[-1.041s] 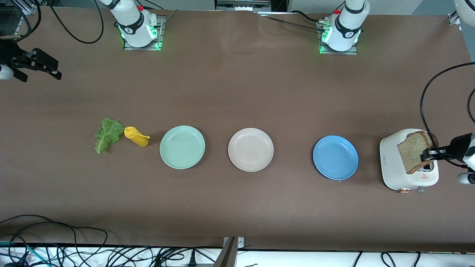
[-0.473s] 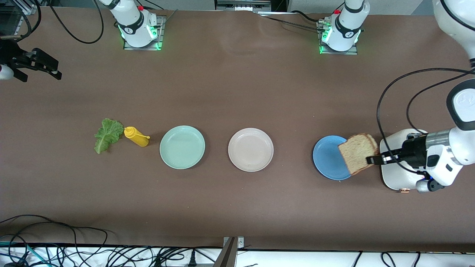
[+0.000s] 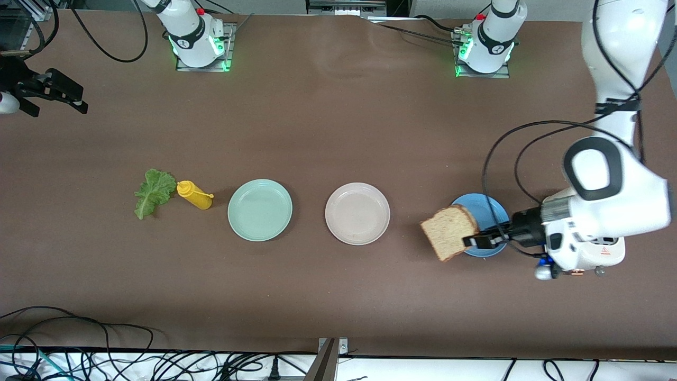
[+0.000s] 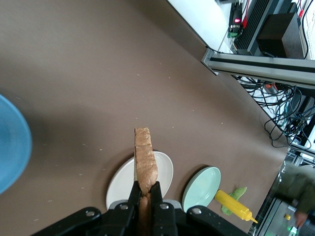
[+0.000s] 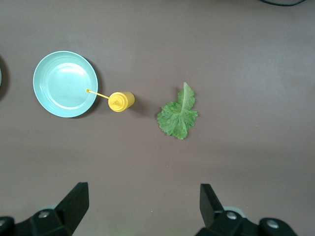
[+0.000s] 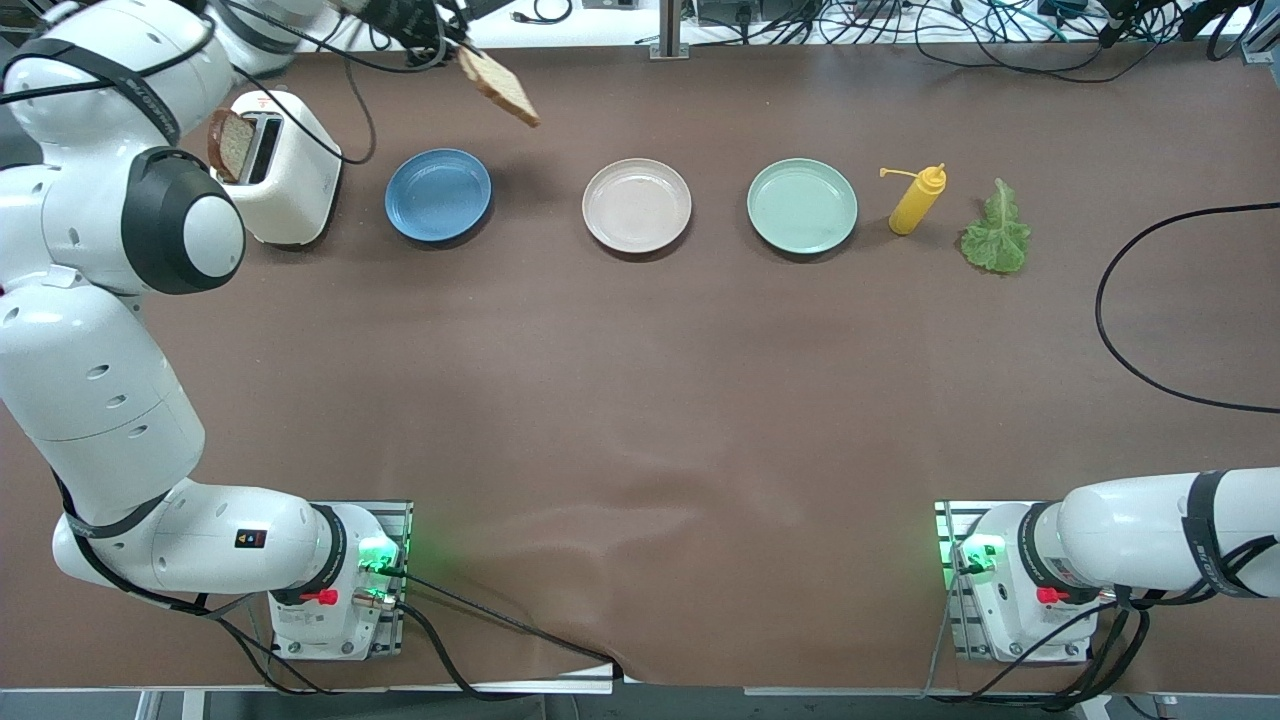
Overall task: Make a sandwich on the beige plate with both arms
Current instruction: 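Carry the bread over the beige plate and lower it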
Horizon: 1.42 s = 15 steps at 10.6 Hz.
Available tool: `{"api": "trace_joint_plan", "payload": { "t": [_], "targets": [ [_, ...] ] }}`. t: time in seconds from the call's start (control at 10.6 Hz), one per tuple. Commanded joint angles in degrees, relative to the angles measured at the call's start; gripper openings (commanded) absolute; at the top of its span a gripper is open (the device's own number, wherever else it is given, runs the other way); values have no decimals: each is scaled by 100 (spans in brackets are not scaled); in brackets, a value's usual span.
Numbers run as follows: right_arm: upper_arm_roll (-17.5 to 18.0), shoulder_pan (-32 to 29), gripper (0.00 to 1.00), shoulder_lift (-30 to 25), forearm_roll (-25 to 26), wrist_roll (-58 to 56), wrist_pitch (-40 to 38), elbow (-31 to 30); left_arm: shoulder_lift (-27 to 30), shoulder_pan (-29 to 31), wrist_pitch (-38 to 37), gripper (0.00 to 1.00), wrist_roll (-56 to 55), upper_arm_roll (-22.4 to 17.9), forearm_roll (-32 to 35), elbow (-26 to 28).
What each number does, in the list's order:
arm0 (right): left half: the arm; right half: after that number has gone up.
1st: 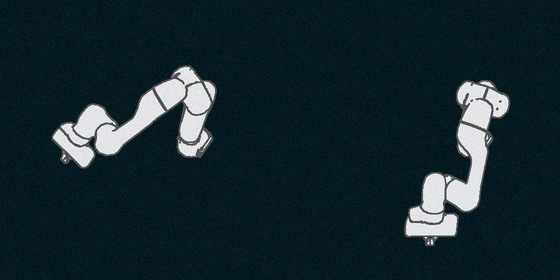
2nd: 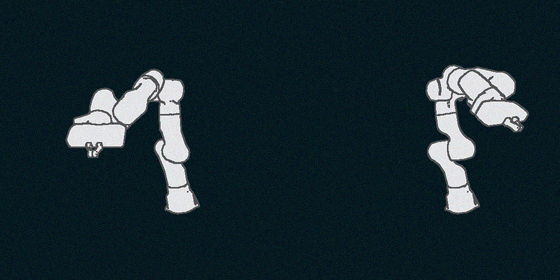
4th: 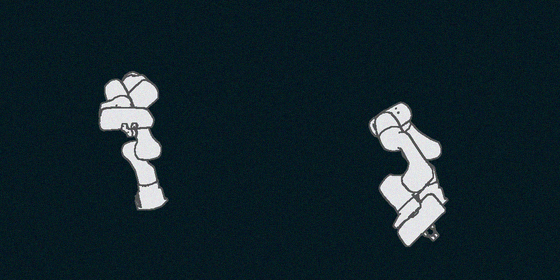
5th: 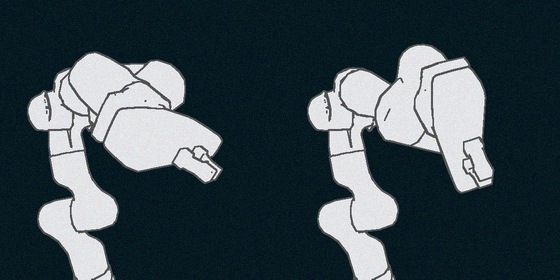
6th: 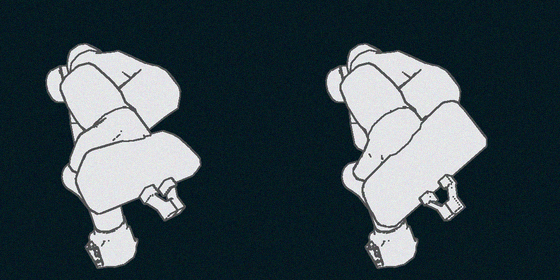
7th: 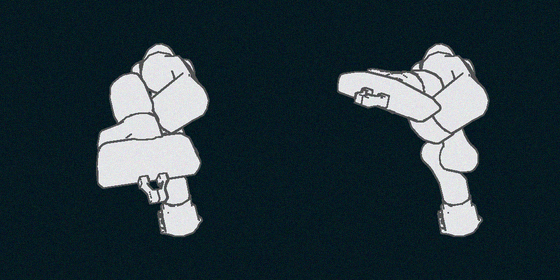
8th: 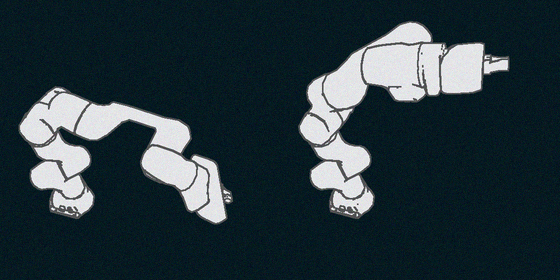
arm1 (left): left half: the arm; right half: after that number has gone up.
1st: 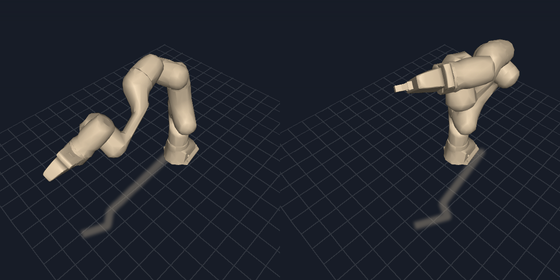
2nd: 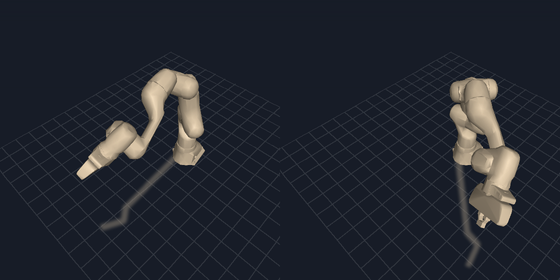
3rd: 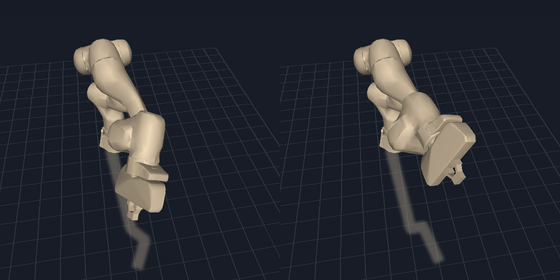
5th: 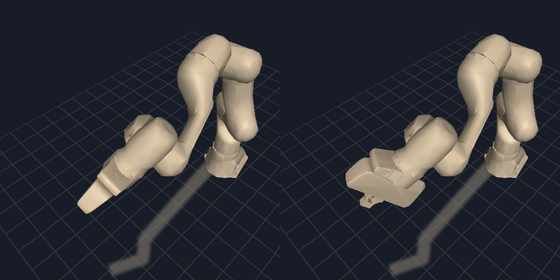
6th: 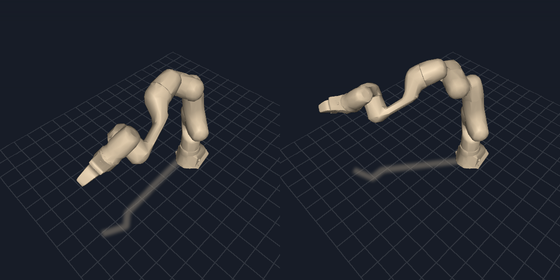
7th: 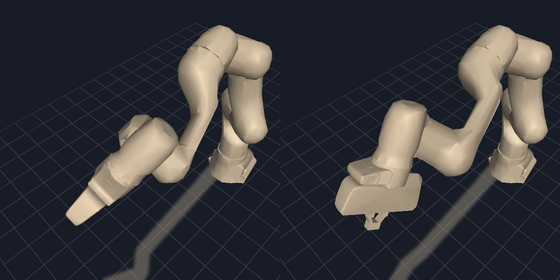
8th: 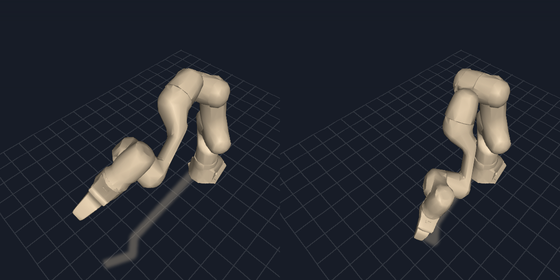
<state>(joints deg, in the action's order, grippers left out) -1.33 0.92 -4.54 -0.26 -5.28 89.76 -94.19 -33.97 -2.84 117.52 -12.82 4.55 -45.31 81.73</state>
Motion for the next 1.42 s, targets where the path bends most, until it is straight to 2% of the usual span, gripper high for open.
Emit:
{"api": "trace_joint_plan", "payload": {
  "t": [0.0, 0.28, 0.57, 0.95, 1.32],
  "targets": [
    [-8, 13, 100, -30, -18, -25, -116, 94, 66, -329, 604, 0, -124, 116, -625, 466],
    [-8, 13, 100, -30, -18, -34, -116, 85, -118, -857, 1639, 0, -63, 186, -1556, 861],
    [115, 22, 100, -38, -9, -34, -125, 94, -364, -1183, 2142, 0, -53, 362, -2130, 897],
    [159, 22, 100, -38, 9, -43, -204, 103, -514, -1395, 2731, 0, -53, 643, -2245, 1116],
    [159, 22, 100, -47, 0, -43, -292, 112, -699, -1439, 2917, 0, -45, 723, -2219, 1135]
  ]
}}
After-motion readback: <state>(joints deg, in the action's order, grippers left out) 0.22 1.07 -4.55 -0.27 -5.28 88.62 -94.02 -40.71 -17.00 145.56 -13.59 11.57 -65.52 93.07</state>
